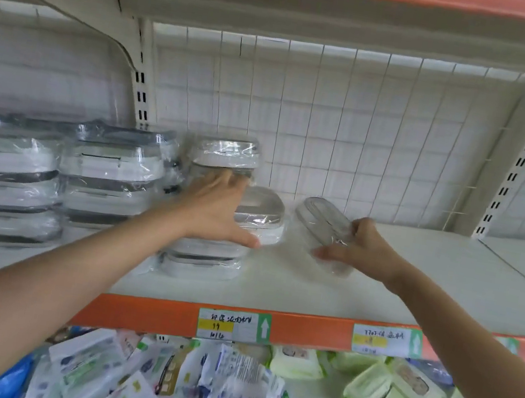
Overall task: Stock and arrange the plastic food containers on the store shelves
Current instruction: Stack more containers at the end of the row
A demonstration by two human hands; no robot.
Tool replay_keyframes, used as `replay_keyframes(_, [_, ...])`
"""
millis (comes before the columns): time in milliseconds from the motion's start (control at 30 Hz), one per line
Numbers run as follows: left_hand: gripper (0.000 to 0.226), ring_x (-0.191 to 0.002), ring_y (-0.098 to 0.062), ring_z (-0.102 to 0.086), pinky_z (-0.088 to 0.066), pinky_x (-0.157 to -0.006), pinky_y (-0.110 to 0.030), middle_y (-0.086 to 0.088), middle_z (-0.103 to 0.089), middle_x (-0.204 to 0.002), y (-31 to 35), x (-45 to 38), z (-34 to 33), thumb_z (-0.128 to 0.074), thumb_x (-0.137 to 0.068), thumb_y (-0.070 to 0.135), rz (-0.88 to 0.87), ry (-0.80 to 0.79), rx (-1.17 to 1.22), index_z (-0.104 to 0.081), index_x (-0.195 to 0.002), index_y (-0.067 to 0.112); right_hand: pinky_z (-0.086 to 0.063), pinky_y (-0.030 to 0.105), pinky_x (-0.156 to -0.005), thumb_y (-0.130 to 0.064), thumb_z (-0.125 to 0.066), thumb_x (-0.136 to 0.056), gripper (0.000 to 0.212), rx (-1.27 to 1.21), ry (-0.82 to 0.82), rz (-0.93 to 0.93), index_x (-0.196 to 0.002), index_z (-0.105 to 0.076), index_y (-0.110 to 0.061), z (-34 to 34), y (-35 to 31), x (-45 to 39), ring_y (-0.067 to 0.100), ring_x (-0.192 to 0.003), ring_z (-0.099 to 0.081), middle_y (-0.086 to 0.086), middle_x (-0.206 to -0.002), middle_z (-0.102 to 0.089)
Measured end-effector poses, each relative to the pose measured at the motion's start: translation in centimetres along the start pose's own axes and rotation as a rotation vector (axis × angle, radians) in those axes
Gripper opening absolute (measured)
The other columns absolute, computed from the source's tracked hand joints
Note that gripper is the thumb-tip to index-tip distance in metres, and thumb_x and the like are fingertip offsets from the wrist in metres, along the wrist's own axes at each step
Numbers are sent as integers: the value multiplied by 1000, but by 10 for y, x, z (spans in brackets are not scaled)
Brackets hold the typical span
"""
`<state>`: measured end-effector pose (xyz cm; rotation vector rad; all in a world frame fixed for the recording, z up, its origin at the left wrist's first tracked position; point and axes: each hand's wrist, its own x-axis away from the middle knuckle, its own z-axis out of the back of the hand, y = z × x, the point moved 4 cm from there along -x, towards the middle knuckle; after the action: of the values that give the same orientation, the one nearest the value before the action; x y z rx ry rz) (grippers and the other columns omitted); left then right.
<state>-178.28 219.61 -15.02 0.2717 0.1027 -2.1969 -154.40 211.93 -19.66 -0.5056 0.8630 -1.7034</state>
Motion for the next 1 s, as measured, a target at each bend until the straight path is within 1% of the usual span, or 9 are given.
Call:
replay_keyframes(100, [105,-127,-28,-33,-31,-101,-39,-8,-33,-135,3,7,3,-65,-64,70,21,-20,-30,-21,-144,19,-48,37,-91,-39,-86,-61,84,-4,-20,-70,-123,-43,-2,-18,3,7,23,-113,-50,8,-123,-42])
replay_keyframes(167, [103,-129,-30,-30,-26,-107,-40,-9,-29,-138,7,12,7,-67,-67,59,28,-41,-34,-16,-146,17,-44,36,-97,-40,-86,-60,88,1,6,-104,-126,-42,-3,-17,0,13,23,-117,-46,6,-124,-38])
replay_keyframes(267, [95,-125,-28,-32,-26,-104,-35,-11,-31,-137,13,17,21,-71,-66,45,70,-33,72,-23,-141,10,-38,24,-89,-40,-86,-59,91,6,12,-196,-127,-37,-5,-8,-11,24,19,-111,-44,3,-118,-33])
replay_keyframes(367, [91,-121,-26,-36,-29,-102,-36,-6,-34,-131,16,27,41,-74,-62,45,98,-1,68,-32,-136,12,-40,23,-69,-40,-88,-56,76,-23,-28,-264,-106,-41,-8,-4,-24,38,18,-90,-47,2,-107,-40])
replay_keyframes(433, [89,-119,-25,-36,-28,-102,-40,-4,-37,-126,17,38,53,-73,-60,49,95,4,15,-36,-133,15,-46,31,-78,-43,-87,-55,82,-14,-65,-307,-111,-39,-8,0,-36,48,21,-99,-52,4,-112,-46])
replay_keyframes(533, [88,-119,-26,-35,-28,-104,-45,-2,-38,-127,14,60,69,-75,-59,48,120,-40,56,-38,-133,19,-45,43,-94,-47,-86,-53,92,49,-95,-347,-120,-39,-6,2,-57,62,26,-109,-52,7,-118,-48])
replay_keyframes(667, [92,-123,-26,-29,-32,-103,-37,-4,-34,-129,5,86,91,-81,-61,37,223,-116,298,-34,-137,17,-44,44,-96,-48,-84,-54,93,37,-164,-369,-123,-38,-6,0,-88,82,26,-111,-50,7,-119,-46])
replay_keyframes(767, [97,-126,-23,-26,-27,-103,-29,-4,-30,-134,-2,100,107,-82,-64,36,270,-142,339,-27,-140,13,-45,45,-96,-45,-85,-57,93,-31,-185,-368,-126,-37,-4,0,-104,99,26,-112,-49,8,-120,-45])
replay_keyframes(1000, [100,-127,-23,-26,-34,-105,-43,-5,-29,-136,2,149,128,-83,-63,37,338,-173,324,-27,-141,11,-38,46,-101,-46,-84,-58,98,-15,-122,-302,-131,-34,-4,-3,-129,144,28,-120,-42,9,-128,-41])
